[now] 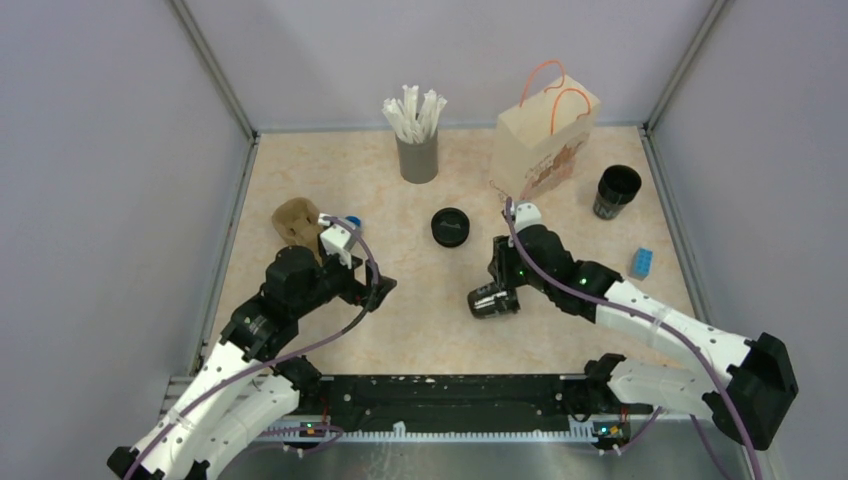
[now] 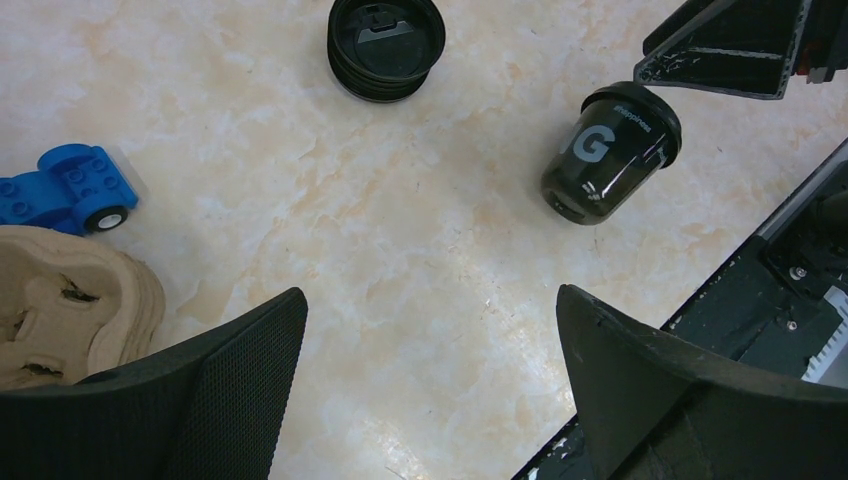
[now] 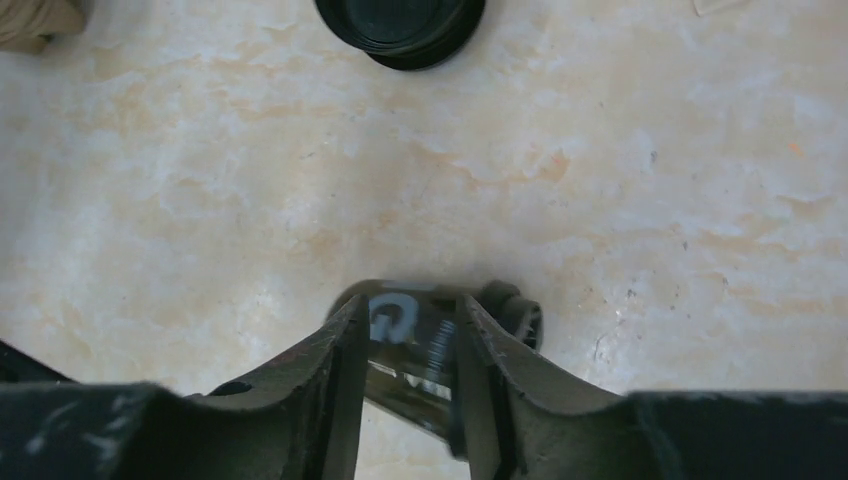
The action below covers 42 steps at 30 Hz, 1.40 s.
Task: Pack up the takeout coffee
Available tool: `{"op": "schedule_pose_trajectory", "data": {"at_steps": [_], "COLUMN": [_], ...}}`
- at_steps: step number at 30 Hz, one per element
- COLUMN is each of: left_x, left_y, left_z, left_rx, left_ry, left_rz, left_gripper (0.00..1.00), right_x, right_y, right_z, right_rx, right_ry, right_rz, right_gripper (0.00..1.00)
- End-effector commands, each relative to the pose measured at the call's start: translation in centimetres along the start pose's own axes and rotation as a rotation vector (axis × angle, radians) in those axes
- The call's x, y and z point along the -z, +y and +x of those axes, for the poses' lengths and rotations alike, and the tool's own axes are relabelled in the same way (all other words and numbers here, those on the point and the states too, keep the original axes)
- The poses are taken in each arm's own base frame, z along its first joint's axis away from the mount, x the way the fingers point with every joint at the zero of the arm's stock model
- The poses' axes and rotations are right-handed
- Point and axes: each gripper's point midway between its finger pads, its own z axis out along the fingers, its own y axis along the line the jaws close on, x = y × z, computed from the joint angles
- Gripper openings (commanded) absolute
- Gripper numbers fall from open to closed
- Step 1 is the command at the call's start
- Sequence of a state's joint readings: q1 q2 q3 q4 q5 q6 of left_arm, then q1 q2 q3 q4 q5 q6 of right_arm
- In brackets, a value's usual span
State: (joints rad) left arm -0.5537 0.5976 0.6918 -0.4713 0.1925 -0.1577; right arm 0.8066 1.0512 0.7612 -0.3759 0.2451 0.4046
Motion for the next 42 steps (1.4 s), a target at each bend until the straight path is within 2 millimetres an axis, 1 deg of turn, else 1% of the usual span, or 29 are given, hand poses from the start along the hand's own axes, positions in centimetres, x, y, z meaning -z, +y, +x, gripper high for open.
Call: {"op": "schedule_pose_trajectory", "data": {"at_steps": [1,3,5,7,8,9,11,14,17,20,22,26,30,33,36,38,42], "left_x": [-0.1,-0.1,-0.4,-1.0,-1.3,-1.6,-1.7,-1.8,-1.6,-1.4,-1.3,-1.4,-1.6,-1.7,-1.8,-1.8,-1.8], "left_y": [0.0,0.1,0.2,-0.1,-0.4,-0.4,0.1,0.1,-0.3,-0.1,-0.1,-0.1,0.0,0.2,0.3,0.3,0.5], "left_z": [-0.7,-0.7,-0.5,-0.2,0.0,0.2,0.3,0.7,0.7,0.4,0.4,0.6,0.7,0.8,0.9,0.9,1.0], "left_rx": [-0.010,-0.009,0.013,0.041,0.042,0.039,0.044,0.033,0.028,0.025,0.025,0.026,0.023,0.023,0.025,0.026,0.026], "left_ry": [-0.038,-0.038,-0.030,-0.011,0.007,0.029,0.065,0.078,0.056,0.041,0.038,0.044,0.052,0.059,0.065,0.067,0.068], "left_rz": [-0.001,-0.006,-0.010,0.010,0.025,0.028,0.000,0.006,0.029,0.017,0.014,0.015,0.010,0.004,-0.003,-0.004,-0.011], "left_gripper": [0.99,0.99,0.99,0.99,0.99,0.99,0.99,0.99,0.99,0.99,0.99,0.99,0.99,0.99,0.99,0.99,0.99], "right_x": [0.4,0.1,0.2,0.6,0.9,1.3,2.3,3.2,3.4,2.9,2.8,2.6,2.1,2.1,2.4,2.6,2.9], "right_y": [2.4,2.0,1.1,0.5,0.0,-0.4,-1.4,-2.8,-3.5,-3.3,-3.6,-4.1,-3.7,-3.7,-3.6,-3.5,-3.6], "right_z": [-0.9,0.2,1.0,1.5,1.7,1.8,2.0,2.5,3.9,5.7,6.5,7.7,8.8,9.0,8.4,7.8,7.3], "right_rx": [-0.029,-0.045,-0.064,-0.082,-0.091,-0.101,-0.115,-0.147,-0.162,-0.172,-0.178,-0.214,-0.238,-0.241,-0.247,-0.248,-0.238], "right_ry": [-0.035,-0.011,0.005,0.017,0.022,0.020,0.021,0.024,0.056,0.096,0.111,0.121,0.134,0.130,0.105,0.089,0.078], "right_rz": [-0.137,-0.121,-0.082,-0.054,-0.030,-0.010,0.031,0.091,0.119,0.102,0.112,0.129,0.099,0.094,0.086,0.078,0.083], "right_gripper": [0.40,0.45,0.52,0.58,0.64,0.67,0.70,0.71,0.72,0.69,0.66,0.65,0.56,0.47,0.35,0.32,0.32]}}
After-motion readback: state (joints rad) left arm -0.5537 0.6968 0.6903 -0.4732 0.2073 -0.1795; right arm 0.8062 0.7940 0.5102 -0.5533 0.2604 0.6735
